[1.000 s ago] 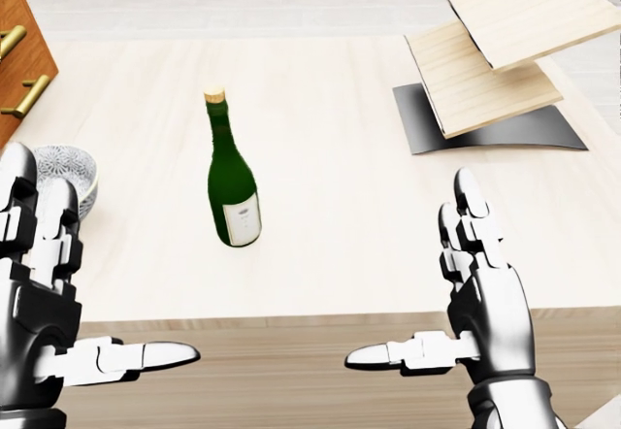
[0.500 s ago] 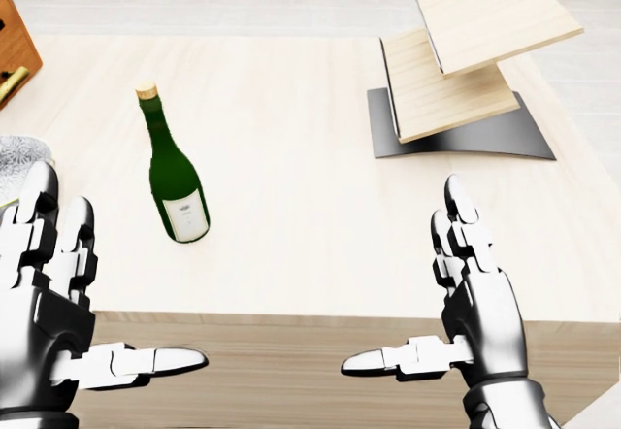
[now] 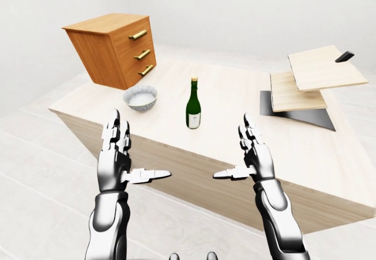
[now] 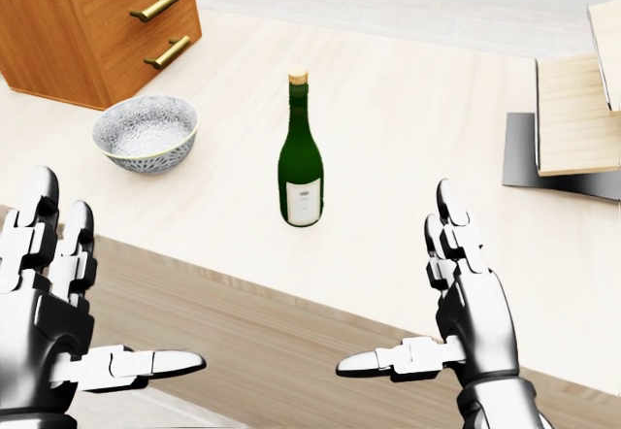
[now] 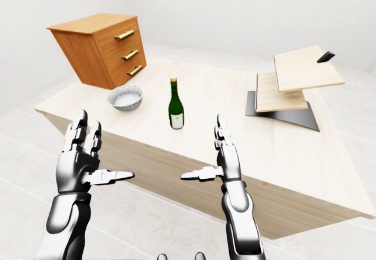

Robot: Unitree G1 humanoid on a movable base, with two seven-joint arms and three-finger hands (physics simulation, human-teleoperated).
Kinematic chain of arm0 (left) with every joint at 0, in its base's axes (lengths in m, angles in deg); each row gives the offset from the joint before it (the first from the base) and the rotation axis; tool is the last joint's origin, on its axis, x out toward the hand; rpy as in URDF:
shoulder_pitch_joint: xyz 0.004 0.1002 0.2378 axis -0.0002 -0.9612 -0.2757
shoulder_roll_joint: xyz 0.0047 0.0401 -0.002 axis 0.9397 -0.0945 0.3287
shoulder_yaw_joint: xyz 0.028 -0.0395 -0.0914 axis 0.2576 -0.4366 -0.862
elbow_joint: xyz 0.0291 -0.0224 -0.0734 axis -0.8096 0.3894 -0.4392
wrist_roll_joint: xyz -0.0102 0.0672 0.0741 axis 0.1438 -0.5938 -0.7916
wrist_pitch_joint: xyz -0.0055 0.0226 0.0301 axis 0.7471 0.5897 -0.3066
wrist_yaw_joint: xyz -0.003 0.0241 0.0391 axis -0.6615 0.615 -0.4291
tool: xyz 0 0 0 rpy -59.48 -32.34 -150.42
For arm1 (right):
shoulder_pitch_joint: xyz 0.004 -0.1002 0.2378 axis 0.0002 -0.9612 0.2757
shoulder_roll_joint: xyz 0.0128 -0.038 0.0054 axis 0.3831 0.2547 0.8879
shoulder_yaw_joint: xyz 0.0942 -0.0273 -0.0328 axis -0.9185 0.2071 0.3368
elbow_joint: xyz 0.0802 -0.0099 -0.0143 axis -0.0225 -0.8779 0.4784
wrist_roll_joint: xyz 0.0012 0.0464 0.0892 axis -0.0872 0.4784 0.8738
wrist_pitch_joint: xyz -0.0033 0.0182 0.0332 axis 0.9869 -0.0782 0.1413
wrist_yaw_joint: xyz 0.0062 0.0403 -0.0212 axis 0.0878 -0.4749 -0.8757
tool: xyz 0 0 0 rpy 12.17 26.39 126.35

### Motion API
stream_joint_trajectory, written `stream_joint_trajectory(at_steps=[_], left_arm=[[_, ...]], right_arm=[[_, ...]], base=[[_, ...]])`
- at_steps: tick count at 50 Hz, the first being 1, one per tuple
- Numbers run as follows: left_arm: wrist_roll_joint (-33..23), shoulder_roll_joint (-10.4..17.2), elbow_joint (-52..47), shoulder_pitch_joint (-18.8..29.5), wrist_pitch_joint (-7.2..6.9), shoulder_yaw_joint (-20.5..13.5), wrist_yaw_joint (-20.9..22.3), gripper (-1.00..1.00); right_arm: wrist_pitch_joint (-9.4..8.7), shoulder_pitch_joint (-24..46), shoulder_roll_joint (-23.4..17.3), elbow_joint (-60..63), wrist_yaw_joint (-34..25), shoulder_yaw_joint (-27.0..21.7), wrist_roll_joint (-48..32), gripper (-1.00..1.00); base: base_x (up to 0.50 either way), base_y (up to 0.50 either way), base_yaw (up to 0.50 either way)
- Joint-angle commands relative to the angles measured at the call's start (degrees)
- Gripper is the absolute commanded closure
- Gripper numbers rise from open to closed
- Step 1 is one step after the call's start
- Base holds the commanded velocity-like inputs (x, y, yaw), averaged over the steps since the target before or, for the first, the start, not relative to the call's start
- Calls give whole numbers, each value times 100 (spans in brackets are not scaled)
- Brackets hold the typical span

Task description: Put the wine bottle on the wine rack.

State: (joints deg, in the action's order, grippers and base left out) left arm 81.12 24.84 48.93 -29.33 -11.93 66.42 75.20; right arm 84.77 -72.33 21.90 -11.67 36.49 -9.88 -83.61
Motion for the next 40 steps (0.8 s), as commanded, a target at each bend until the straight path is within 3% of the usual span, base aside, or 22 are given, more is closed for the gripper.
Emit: stream_joint_trajectory(at_steps=[1, 9, 18, 33, 40], left_arm=[[14, 7, 124, 49, 0, -39, 12, -100], [19, 12, 180, 86, 0, -44, 8, -100], [30, -5, -141, -3, 0, -10, -27, -100], [120, 6, 1, 70, 0, -116, 4, -100], [115, 12, 14, 90, 0, -124, -12, -100]], right_arm=[[0, 41, -2, -53, -12, 4, -11, -100], [0, 103, 0, 71, 97, -53, -75, -100], [0, 49, 6, 41, 29, -42, -16, -100], [31, 65, 18, -13, 24, 18, -37, -100], [97, 103, 21, -27, 83, 42, -121, -100]], base=[[0, 0, 50], [0, 0, 50], [-3, 5, 0], [46, -13, 0], [2, 1, 0]])
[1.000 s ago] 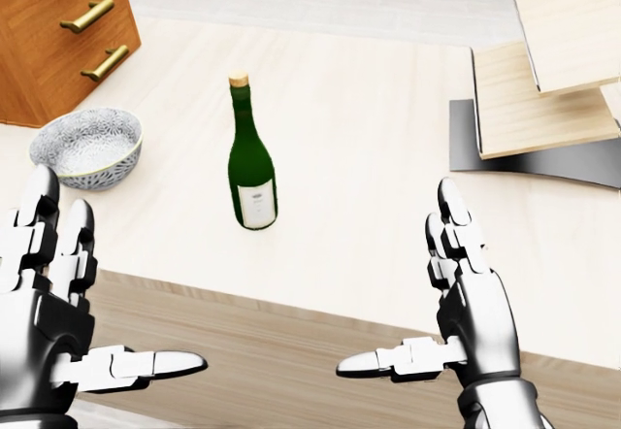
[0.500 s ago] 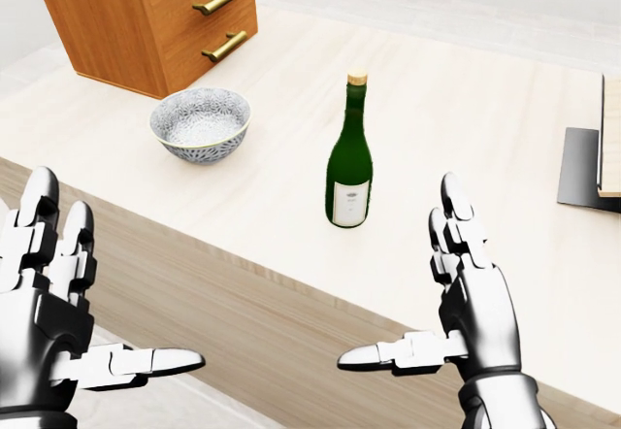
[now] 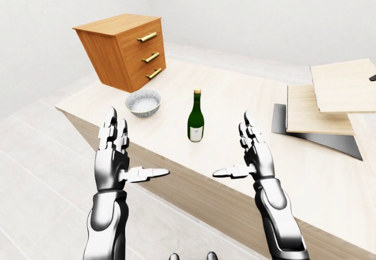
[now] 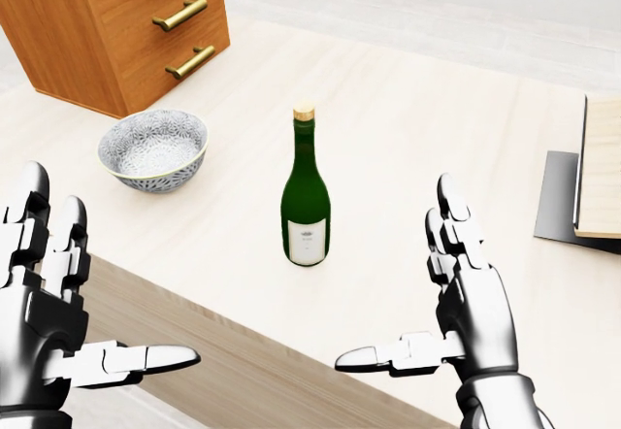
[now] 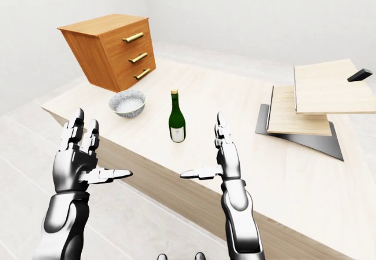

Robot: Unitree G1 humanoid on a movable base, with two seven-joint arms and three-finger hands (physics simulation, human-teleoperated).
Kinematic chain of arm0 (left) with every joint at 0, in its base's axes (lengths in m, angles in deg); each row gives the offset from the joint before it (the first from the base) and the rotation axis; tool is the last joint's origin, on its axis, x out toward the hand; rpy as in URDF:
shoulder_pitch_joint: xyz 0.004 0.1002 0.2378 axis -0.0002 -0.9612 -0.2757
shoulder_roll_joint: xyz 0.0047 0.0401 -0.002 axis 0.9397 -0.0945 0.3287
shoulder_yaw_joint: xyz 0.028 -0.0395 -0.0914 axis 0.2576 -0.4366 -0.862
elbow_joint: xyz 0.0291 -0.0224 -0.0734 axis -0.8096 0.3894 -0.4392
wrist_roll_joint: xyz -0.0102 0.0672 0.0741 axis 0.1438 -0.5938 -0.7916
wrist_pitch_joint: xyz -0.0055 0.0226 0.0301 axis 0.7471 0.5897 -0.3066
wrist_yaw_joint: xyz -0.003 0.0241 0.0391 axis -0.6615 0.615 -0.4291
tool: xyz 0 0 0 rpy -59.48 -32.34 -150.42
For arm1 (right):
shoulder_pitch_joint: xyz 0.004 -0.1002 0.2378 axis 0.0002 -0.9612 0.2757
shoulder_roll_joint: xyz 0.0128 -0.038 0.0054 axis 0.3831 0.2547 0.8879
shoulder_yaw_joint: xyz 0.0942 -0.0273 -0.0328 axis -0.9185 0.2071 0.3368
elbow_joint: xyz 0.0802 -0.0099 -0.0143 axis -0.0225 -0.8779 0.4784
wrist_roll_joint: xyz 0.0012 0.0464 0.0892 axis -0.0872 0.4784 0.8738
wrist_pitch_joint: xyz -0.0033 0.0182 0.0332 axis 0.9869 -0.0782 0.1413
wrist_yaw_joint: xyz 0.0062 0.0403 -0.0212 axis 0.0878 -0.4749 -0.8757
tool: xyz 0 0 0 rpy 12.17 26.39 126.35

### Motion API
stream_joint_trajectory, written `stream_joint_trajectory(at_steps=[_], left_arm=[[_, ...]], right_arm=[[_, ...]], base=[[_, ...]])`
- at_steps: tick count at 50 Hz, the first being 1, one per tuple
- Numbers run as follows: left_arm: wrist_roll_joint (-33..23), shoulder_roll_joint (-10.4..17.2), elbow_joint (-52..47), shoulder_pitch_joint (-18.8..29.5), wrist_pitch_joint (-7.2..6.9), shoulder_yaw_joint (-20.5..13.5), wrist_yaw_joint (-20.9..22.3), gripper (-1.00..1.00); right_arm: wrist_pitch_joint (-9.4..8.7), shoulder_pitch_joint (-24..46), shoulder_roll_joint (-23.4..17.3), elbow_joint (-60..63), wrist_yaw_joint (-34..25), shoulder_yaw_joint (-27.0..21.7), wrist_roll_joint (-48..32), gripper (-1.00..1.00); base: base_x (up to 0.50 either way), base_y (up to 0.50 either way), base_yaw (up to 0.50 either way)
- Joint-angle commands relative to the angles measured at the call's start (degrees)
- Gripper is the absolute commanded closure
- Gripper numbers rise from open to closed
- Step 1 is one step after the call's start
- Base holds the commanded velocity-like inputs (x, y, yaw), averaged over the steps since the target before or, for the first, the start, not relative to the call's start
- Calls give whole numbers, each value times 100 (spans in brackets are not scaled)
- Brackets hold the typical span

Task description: Put the wine bottle on the wine rack.

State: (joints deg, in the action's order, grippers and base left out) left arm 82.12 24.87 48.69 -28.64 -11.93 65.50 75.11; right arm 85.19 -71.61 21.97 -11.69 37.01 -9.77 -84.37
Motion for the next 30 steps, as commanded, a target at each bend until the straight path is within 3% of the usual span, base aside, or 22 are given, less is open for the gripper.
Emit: stream_joint_trajectory(at_steps=[1, 6, 15, 21, 24, 30], left_arm=[[20, 11, 40, 20, 0, -37, -2, -100], [27, 11, 43, -6, 0, -58, 4, -100], [29, 2, 86, -30, 0, -63, 16, -100], [18, 1, 80, -41, 0, -52, 16, -100], [12, 1, 98, -43, 0, -52, 18, -100], [16, -1, 169, -32, 0, -56, 30, -100]], right_arm=[[48, 42, 26, -28, 15, 22, 4, -100], [82, 39, 19, -18, -34, 63, 33, -100], [98, 22, 27, -31, -13, 94, -6, -100], [40, 32, 38, -35, 14, 84, 32, -100], [155, 23, 26, -50, -37, 107, 51, -100], [209, 34, 14, -124, -44, 126, 2, -100]], base=[[0, 0, 0], [5, -7, 0], [40, -30, 0], [12, -3, 0], [0, 0, 0], [12, -1, 0]])
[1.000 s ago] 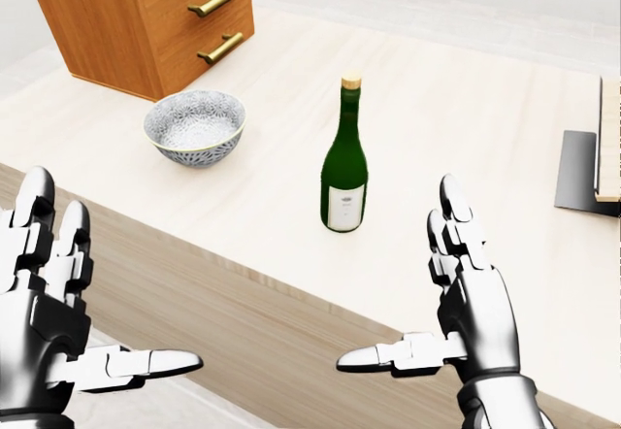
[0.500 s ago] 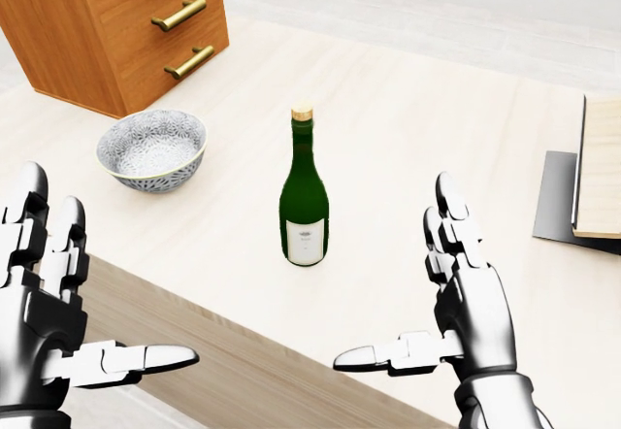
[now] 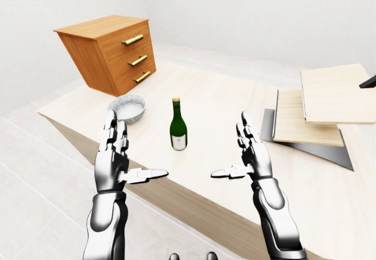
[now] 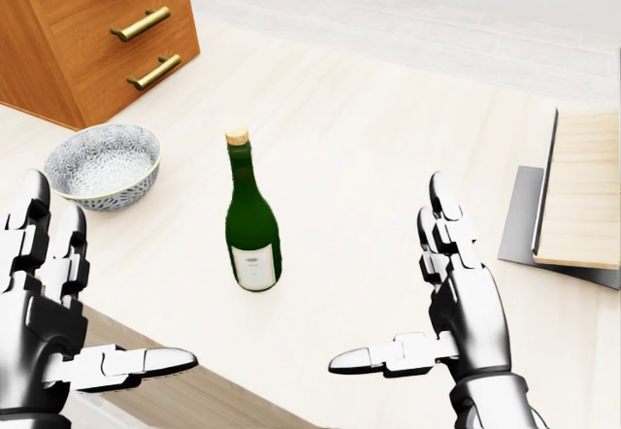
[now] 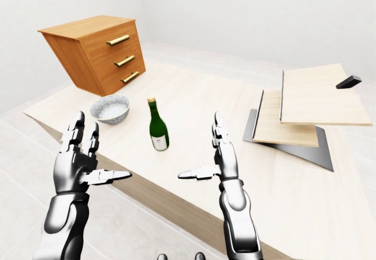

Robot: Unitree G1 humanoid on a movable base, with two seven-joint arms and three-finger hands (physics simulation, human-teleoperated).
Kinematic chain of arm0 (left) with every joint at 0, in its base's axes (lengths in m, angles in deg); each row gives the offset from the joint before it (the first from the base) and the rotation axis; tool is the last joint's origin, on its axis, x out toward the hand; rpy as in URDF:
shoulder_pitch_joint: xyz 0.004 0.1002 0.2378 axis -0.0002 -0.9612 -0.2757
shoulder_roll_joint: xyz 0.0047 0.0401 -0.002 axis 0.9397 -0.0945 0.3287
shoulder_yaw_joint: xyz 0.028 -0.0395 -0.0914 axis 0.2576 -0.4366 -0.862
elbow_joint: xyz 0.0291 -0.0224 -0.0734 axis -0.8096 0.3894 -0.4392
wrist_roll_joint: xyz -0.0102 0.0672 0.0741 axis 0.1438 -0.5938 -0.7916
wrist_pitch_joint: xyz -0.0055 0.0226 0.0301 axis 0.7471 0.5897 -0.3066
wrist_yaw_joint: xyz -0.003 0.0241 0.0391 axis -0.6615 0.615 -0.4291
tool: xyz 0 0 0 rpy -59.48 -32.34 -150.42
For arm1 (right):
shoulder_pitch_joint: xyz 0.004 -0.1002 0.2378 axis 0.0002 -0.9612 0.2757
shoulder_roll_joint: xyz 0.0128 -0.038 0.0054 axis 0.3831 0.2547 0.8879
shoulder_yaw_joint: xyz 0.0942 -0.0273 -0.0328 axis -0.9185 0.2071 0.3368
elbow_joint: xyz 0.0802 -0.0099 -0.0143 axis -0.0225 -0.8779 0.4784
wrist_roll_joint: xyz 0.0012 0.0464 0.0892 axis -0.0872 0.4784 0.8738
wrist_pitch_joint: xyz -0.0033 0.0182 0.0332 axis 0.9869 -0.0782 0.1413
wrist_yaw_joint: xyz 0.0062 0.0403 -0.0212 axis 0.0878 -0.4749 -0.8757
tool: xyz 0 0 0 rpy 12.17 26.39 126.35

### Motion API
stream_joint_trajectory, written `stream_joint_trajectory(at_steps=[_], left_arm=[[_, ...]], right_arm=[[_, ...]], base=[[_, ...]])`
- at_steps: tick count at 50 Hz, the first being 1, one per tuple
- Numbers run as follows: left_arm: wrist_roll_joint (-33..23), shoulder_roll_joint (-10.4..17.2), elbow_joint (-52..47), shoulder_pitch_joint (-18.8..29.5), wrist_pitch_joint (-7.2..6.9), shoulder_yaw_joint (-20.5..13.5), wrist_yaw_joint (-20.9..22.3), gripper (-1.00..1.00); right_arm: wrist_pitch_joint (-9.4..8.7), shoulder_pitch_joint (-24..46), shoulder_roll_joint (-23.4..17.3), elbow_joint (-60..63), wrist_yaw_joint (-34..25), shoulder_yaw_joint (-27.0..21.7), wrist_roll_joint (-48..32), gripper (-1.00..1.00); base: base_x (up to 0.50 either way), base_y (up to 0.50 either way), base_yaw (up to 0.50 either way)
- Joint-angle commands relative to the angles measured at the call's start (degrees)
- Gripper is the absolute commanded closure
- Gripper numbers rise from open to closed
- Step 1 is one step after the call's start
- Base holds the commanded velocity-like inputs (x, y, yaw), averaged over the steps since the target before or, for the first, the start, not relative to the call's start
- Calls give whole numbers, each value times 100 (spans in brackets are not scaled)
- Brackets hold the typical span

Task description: Put the wine bottle on the wine rack.

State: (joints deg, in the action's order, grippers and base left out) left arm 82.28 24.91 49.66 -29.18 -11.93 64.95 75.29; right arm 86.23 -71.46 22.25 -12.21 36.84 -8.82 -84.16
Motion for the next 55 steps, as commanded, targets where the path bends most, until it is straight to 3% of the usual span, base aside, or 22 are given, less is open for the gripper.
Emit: stream_joint_trajectory(at_steps=[1, 8, 20, 31, 34, 35, 36, 38, 47, 55], left_arm=[[-8, -5, 81, 14, 0, 4, 14, -100], [1, -7, 63, 7, 0, 7, 4, -100], [29, 2, -9, -4, 0, -22, 6, -100], [37, -1, -227, -45, 0, -40, -4, -100], [34, -7, -230, -52, 0, -46, 3, -100], [29, -9, -236, -57, 0, -44, 4, -100], [30, -11, -236, -55, 0, -46, 4, -100], [29, -14, -239, -54, 0, -43, 6, -100], [44, 9, -184, -20, 0, -114, 20, -100], [75, 44, -175, 6, 0, -271, 53, -100]], right_arm=[[74, 37, -9, -106, -16, 30, -31, -100], [38, 81, 3, -174, 21, -14, -15, -100], [100, 162, 2, -303, 13, -18, -17, -100], [-112, 319, 9, -304, 48, -38, -16, -100], [-100, 317, 7, -299, 32, -21, -14, -100], [-10, 318, 4, -316, -5, -18, 15, -100], [-145, 330, 22, -322, -35, -44, 114, -100], [-6, 331, -9, -397, -42, -16, 34, -100], [-144, 516, 2, -671, -16, -57, 57, -100], [-146, 923, -19, -911, -42, -127, 76, -100]], base=[[48, 5, 0], [40, 11, 0], [0, 0, 0], [0, 0, 0], [0, 0, 0], [0, 0, 0], [0, 0, 0], [0, 0, 0], [17, -7, 0], [0, 0, 0]])
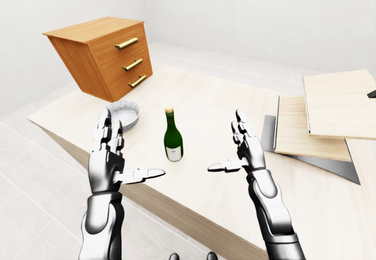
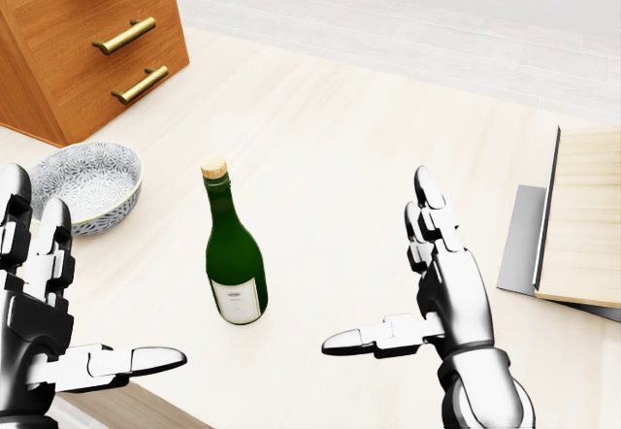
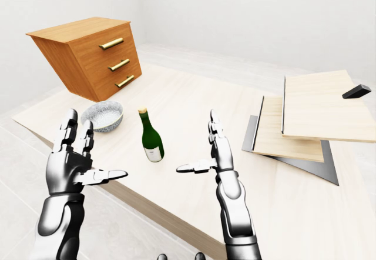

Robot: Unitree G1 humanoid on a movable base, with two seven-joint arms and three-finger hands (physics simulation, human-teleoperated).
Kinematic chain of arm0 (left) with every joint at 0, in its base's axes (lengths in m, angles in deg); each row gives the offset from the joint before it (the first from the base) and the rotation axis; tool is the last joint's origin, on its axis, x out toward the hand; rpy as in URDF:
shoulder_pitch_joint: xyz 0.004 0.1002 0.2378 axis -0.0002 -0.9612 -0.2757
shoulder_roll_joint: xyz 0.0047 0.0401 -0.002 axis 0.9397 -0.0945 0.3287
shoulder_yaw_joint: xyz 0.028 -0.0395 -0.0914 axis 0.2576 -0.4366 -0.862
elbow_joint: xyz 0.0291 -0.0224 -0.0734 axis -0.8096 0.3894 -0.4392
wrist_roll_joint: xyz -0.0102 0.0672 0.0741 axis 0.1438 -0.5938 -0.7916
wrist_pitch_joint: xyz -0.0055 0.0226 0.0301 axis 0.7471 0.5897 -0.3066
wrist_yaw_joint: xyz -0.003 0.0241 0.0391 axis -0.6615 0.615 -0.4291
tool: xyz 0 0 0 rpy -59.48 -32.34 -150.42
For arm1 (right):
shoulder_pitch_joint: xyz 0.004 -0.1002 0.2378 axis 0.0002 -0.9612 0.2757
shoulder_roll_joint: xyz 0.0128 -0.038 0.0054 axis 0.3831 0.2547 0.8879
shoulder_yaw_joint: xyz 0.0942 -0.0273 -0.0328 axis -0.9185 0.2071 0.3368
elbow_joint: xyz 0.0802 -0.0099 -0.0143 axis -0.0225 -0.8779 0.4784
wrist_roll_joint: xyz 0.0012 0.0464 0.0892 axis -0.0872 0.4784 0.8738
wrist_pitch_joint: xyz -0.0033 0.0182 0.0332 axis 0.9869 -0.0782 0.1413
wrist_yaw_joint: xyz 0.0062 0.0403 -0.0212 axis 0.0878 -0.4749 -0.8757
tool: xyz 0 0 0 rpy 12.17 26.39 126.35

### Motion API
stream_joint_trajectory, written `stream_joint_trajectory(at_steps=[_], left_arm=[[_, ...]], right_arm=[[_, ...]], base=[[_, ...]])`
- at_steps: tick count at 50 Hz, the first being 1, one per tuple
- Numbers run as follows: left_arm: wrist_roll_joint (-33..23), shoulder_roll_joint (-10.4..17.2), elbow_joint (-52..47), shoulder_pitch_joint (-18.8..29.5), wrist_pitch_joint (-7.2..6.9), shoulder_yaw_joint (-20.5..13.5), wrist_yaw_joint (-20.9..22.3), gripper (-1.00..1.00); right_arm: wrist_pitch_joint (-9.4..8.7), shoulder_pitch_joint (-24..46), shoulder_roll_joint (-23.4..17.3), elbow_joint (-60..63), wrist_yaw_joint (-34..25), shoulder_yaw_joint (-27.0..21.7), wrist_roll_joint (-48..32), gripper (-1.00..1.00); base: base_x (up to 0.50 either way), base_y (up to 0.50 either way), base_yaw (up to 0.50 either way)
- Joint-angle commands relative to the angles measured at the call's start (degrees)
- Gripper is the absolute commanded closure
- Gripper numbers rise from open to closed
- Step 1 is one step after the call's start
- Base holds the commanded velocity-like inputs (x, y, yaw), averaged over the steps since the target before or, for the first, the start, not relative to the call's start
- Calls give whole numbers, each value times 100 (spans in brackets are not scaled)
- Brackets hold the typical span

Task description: Put the wine bottle on the wine rack.

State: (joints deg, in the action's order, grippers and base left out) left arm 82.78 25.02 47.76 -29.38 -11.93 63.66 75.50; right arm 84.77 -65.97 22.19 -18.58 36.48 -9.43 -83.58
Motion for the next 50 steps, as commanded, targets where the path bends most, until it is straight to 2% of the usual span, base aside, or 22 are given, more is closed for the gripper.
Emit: stream_joint_trajectory(at_steps=[1, 20, 31, 35, 50], left_arm=[[38, 35, 33, 33, 0, -171, 41, -100], [152, 106, 473, 129, 0, -517, 226, -100], [236, 102, 158, 12, 0, -702, 285, -100], [239, 83, 111, -29, 0, -738, 331, -100], [265, 68, -8, 4, 0, -913, 399, -100]], right_arm=[[0, 446, -15, -323, -12, -78, 31, -100], [0, 1316, -60, -1136, 24, -166, -9, -100], [0, 1887, -16, -1856, -12, -191, 115, -100], [0, 2136, -6, -2407, -75, -260, 278, -100], [0, 2650, 43, -2737, -543, -181, 816, -100]], base=[[0, 0, 0], [0, 0, 0], [0, 0, 0], [0, 0, 0], [0, 0, 0]])
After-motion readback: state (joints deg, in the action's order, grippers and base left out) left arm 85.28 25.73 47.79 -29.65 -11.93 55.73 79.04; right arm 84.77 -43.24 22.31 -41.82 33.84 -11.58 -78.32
